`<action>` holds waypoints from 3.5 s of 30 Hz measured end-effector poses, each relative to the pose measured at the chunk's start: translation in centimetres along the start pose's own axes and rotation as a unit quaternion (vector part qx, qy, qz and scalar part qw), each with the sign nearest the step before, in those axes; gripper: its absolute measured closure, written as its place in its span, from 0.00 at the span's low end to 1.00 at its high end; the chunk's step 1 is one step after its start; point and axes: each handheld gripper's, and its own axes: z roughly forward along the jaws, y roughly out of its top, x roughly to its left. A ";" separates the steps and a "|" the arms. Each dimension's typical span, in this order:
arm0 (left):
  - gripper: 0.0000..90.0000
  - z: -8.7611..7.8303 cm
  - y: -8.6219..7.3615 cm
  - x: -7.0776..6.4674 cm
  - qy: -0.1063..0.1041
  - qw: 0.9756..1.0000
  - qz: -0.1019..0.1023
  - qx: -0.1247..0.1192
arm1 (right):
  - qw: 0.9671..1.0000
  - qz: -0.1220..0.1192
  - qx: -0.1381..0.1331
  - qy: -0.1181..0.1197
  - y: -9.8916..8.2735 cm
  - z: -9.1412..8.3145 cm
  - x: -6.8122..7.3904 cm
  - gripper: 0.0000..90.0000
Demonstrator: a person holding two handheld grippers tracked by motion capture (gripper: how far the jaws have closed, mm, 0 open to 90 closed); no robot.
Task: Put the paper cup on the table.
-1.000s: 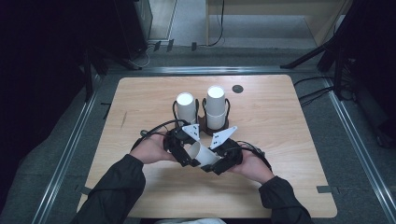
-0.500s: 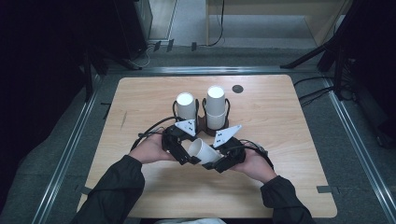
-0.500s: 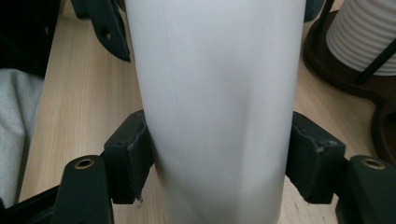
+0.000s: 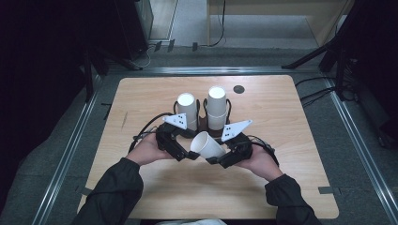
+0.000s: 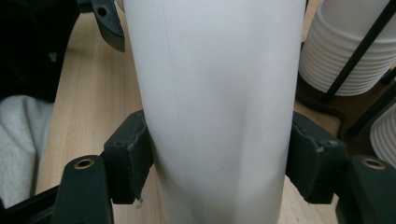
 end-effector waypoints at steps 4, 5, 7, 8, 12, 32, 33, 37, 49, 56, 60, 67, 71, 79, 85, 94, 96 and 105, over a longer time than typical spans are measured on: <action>0.10 -0.2 -0.2 0.0 0.004 1.000 -0.009 -0.012 | 1.000 0.001 -0.006 0.000 0.2 -0.4 -0.1 0.35; 0.10 -0.3 -0.2 0.0 0.005 1.000 -0.013 -0.015 | 1.000 0.002 -0.009 0.001 0.3 -0.5 -0.1 0.35; 0.09 -0.3 -0.3 0.0 0.002 0.999 -0.020 -0.025 | 1.000 0.004 -0.018 0.004 0.4 -0.7 -0.2 0.35; 0.09 -0.4 -0.4 0.0 -0.001 0.999 -0.021 -0.029 | 1.000 0.003 -0.020 0.004 0.5 -0.8 -0.2 0.35; 0.09 -0.4 -0.6 -0.1 -0.004 0.999 -0.028 -0.042 | 1.000 0.002 -0.028 0.006 0.7 -1.1 -0.2 0.35; 0.09 0.1 -0.5 -0.9 -0.002 0.995 -0.042 -0.089 | 0.999 0.000 -0.029 0.025 1.0 -0.2 -0.2 0.35; 0.09 0.1 -0.5 -0.9 -0.003 0.995 -0.043 -0.092 | 0.999 0.003 -0.028 0.027 0.9 -0.1 -0.2 0.35; 0.10 0.2 -0.5 -1.0 -0.009 0.993 -0.048 -0.104 | 0.999 0.009 -0.032 0.036 0.9 0.3 -0.1 0.35; 0.22 0.0 -0.5 -0.9 -0.016 0.993 -0.046 -0.112 | 0.998 0.009 -0.034 0.042 1.0 0.5 0.0 0.35; 0.24 0.0 -0.3 -1.0 -0.012 0.994 -0.042 -0.102 | 0.999 0.010 -0.030 0.042 1.0 0.5 0.0 0.34; 0.24 0.1 -0.2 -1.0 -0.018 0.995 -0.038 -0.094 | 0.999 0.001 -0.027 0.037 1.1 0.6 0.2 0.25; 0.24 0.4 0.0 -1.3 -0.011 0.996 -0.024 -0.080 | 0.999 0.004 -0.010 0.031 0.9 0.9 0.4 0.22; 0.24 0.3 0.1 -1.1 -0.010 0.997 -0.022 -0.075 | 1.000 0.009 -0.005 0.029 0.5 0.9 0.5 0.21; 0.24 -0.1 0.4 -0.7 -0.006 0.998 -0.015 -0.060 | 0.999 0.036 -0.001 0.003 -0.1 0.6 0.5 0.20; 0.24 -0.5 0.3 -0.2 0.006 0.999 -0.014 -0.049 | 0.999 0.030 0.008 -0.010 -0.7 0.2 0.6 0.20; 0.24 -1.0 0.0 0.4 0.020 0.999 -0.017 -0.037 | 0.999 0.034 0.011 -0.036 -1.3 0.1 0.8 0.20; 0.24 -1.1 -0.2 0.5 0.022 0.999 -0.020 -0.035 | 0.999 0.034 0.009 -0.038 -1.3 0.0 0.7 0.20; 0.24 -1.7 -0.7 0.9 0.038 0.999 -0.026 -0.030 | 0.998 0.040 0.006 -0.048 -1.5 -0.7 0.3 0.20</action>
